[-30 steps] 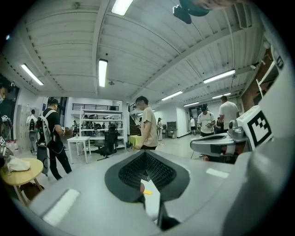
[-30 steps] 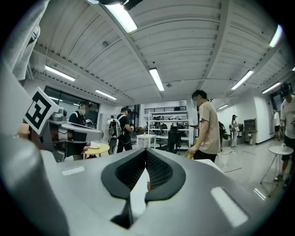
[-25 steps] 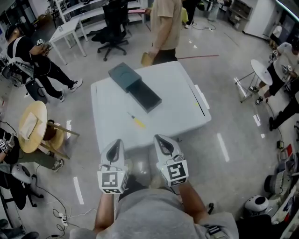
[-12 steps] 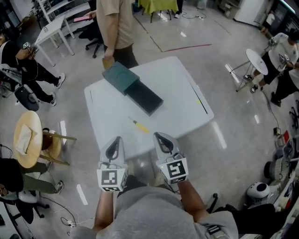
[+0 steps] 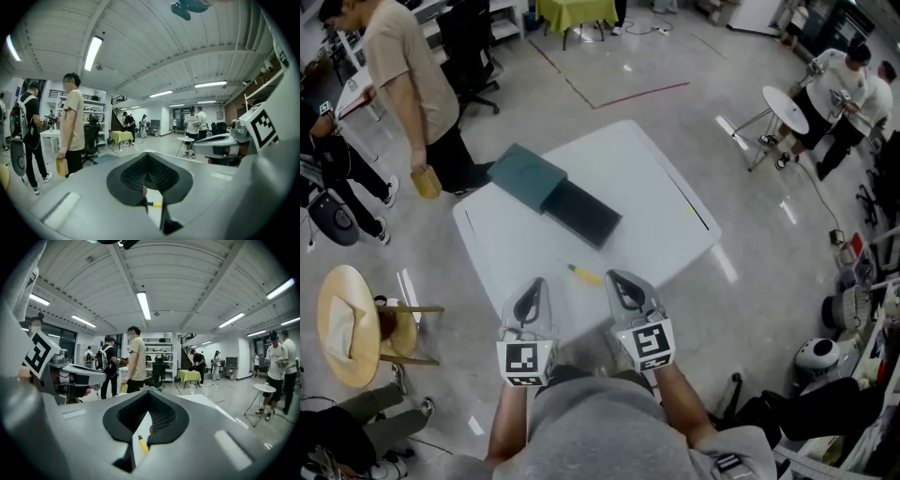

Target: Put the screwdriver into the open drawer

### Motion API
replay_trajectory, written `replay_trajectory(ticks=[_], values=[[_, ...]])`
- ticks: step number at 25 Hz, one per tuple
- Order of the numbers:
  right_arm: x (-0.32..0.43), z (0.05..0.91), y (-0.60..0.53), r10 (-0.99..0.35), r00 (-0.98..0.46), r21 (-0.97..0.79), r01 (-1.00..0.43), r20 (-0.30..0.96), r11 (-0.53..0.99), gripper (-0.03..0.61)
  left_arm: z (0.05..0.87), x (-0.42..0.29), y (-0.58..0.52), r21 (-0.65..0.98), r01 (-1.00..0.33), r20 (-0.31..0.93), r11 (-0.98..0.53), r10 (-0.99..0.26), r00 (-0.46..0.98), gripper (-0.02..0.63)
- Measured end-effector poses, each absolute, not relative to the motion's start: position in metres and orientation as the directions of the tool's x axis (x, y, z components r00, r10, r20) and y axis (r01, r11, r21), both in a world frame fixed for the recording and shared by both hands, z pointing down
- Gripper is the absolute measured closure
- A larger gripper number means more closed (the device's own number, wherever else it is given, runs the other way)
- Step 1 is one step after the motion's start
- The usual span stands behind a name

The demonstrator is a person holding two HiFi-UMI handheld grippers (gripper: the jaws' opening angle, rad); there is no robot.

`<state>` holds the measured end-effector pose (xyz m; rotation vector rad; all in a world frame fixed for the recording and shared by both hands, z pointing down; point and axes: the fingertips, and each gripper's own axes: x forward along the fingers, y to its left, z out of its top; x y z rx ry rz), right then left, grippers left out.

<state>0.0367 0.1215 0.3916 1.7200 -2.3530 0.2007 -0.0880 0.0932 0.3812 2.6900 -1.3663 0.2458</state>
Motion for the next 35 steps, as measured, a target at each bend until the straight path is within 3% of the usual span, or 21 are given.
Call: replay_trajectory(ticks=[18,35], values=[[0.008,0.439,0.105,-0.915,-0.114,0.047,-0.989,0.388,0.144,0.575,0.418,-0.107,0.056,0.101,-0.684,0.235,-0.723,-0.650,0.722,0.603],[0.024,0.530,0.073,-0.819,-0.198,-0.030,-0.976,0.539,0.216,0.575,0.508,-0.093,0.037,0.146,-0.725,0.403,-0.673,-0.629,0.665,0.603]])
